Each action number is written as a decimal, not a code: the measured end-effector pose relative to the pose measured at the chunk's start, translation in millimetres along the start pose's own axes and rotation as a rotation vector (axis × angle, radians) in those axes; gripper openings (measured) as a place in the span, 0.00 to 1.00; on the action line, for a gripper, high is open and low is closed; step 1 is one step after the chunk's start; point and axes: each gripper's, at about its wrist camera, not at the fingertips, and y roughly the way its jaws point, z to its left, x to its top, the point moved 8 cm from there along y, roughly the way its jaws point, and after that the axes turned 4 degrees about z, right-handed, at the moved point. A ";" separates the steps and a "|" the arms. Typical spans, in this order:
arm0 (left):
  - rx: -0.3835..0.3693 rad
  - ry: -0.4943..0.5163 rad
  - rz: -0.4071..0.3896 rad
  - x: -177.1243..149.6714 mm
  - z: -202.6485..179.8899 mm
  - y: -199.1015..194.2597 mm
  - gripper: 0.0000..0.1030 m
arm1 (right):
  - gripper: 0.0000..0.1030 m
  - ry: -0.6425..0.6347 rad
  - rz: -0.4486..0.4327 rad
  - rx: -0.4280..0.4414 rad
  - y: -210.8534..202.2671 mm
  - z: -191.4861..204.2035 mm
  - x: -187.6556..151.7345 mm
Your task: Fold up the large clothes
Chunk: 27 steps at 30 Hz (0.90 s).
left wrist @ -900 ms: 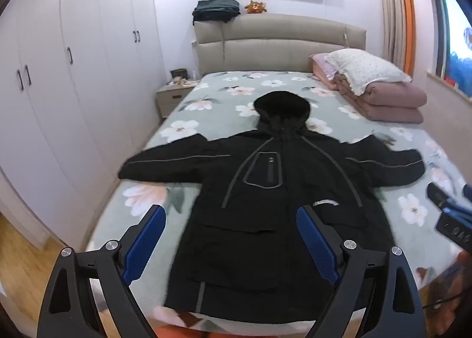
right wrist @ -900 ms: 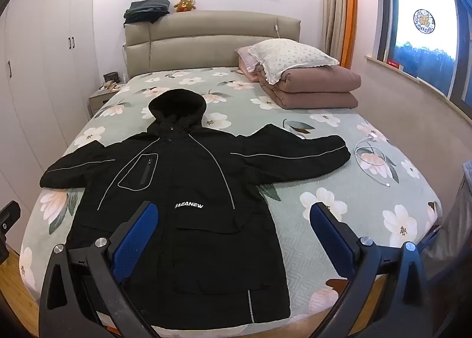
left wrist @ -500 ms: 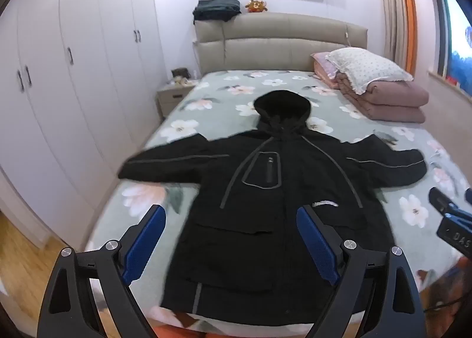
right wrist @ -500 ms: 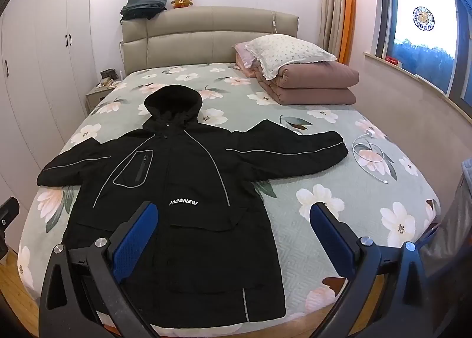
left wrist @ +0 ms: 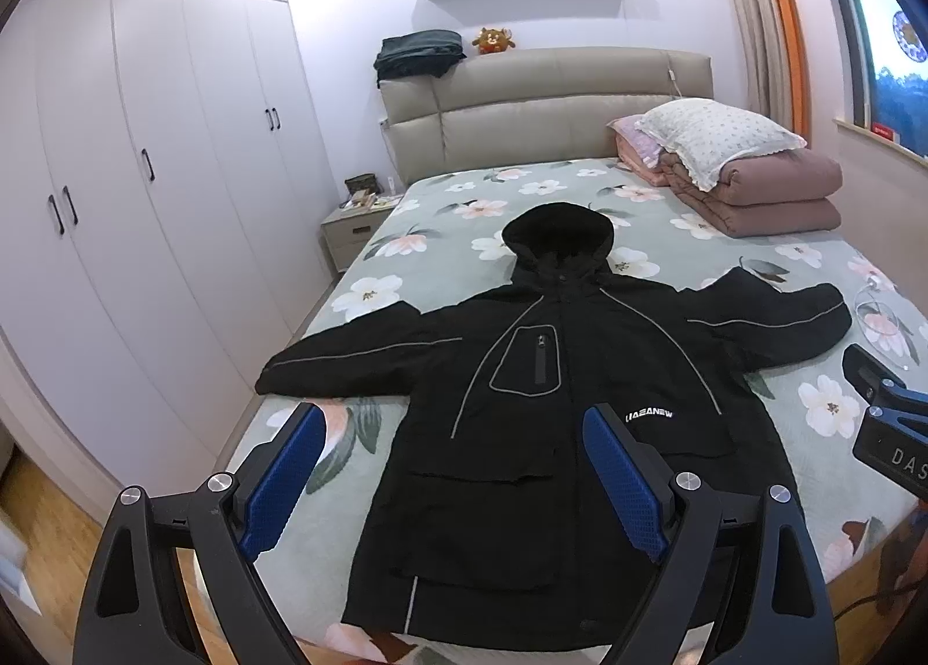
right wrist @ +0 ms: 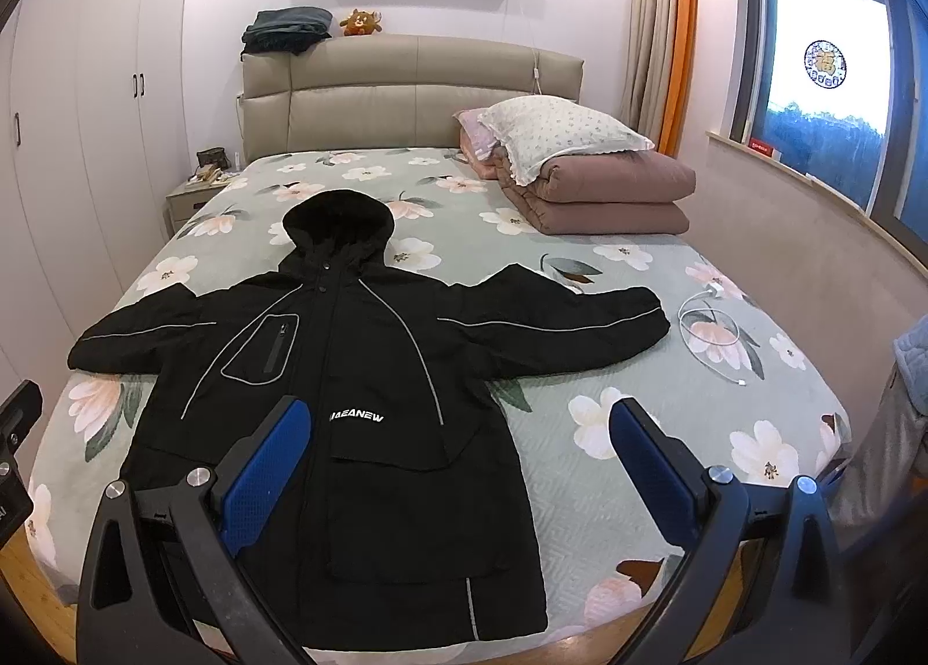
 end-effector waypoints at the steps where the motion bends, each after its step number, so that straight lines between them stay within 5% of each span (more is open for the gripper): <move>1: -0.005 -0.007 0.002 -0.9 -0.5 0.5 0.89 | 1.00 0.004 0.002 0.000 0.0 -1.1 0.0; 20: -0.057 -0.025 0.029 0.3 -4.1 -2.7 0.88 | 1.00 -0.025 0.021 -0.028 7.8 1.5 -6.2; 27: -0.101 -0.032 0.014 -0.7 -8.7 -5.8 0.88 | 1.00 0.031 0.024 0.050 7.6 -3.6 -6.2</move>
